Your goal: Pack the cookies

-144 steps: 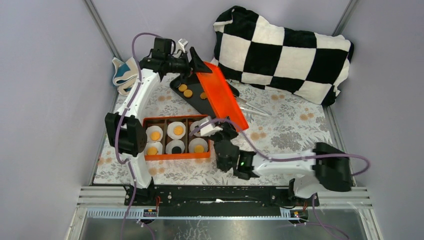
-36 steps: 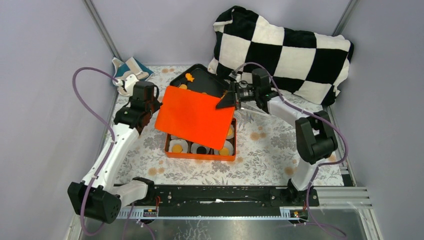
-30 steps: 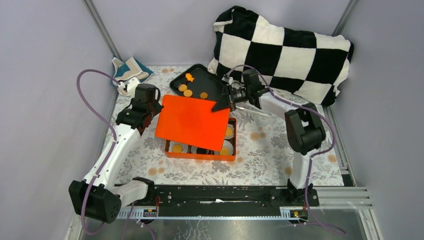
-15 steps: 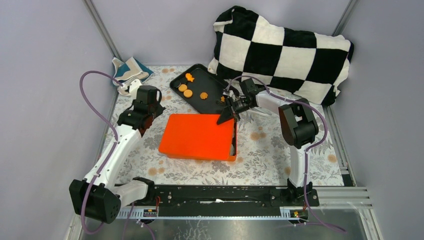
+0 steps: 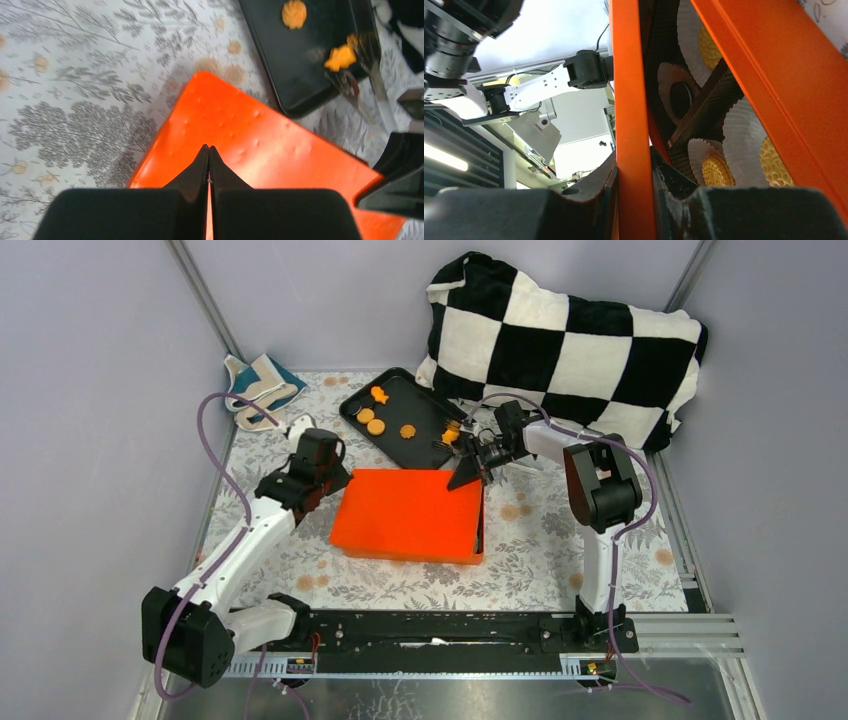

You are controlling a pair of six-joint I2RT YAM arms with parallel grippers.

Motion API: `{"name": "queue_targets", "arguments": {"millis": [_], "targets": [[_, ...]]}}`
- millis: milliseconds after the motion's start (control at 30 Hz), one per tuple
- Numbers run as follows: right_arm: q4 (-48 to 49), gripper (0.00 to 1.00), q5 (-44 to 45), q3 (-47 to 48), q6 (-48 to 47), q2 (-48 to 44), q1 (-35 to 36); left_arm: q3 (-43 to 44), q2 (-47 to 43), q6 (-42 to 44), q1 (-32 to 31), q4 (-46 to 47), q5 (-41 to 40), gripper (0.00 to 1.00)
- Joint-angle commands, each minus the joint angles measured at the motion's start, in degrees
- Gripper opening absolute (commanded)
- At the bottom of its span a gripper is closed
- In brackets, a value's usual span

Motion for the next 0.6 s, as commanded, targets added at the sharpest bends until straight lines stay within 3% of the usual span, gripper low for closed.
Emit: {"name": "queue_targets", "arguments": {"millis": [0,133,333,400,567], "targets": [[-7.11,0.18,13.70,-0.76,-0.55,0.90,-2.54,-3.96,-0.50,-1.61,-4.80,5.63,2.35,0.00],[-6.57,0.27,14.22,-1.45,-0.36,0.89,-3.11,-8.97,-0.75,-3.15,-9.21,8.81,5.16,0.00],[-5.15,0.45,14.04,-1.71,0.91,-1.56,-4.16,-14.58,-2.42,-4.87,-10.00,13.23,11.49,0.00],[-6.14,0.53,17.12,-1.67,1.30,-3.60,-4.35,-14.98,-3.24,-4.75,-10.00,13.48,12.04,0.00],[-6.52,0.61,25.15,-2.39,4.55,-9.94,-5.37,-15.71,-4.50,-4.52,-10.05,14.54,12.58,0.00]]}}
